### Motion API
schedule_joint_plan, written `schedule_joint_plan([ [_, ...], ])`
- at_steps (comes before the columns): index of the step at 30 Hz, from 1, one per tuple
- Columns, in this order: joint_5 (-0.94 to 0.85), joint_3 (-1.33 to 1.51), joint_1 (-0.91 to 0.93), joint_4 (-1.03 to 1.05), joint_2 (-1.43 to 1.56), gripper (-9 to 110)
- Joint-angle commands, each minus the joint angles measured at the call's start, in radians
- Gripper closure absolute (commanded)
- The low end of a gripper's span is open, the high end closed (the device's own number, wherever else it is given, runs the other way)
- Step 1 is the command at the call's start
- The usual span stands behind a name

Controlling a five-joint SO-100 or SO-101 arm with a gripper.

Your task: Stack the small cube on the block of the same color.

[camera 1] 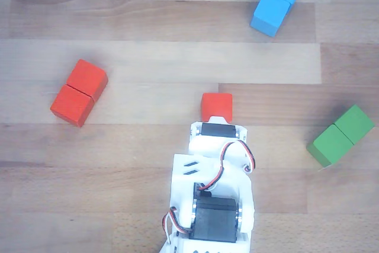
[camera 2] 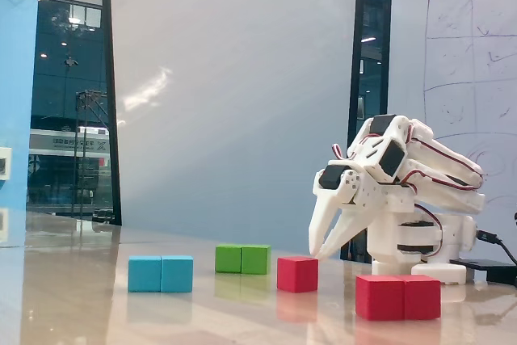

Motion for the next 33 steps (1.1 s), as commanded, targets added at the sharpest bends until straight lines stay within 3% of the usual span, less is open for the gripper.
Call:
schedule_joint_plan([
  [1,0.009,-0.049,0.011,0.000,0.029,101],
  [7,0.011,-0.130,0.012,-0.003,-0.012,101],
  [22,0.002,-0.848,0.002,0.025,-0.713,101],
  [33,0.002,-1.285,-0.035,0.278,-1.192,101],
])
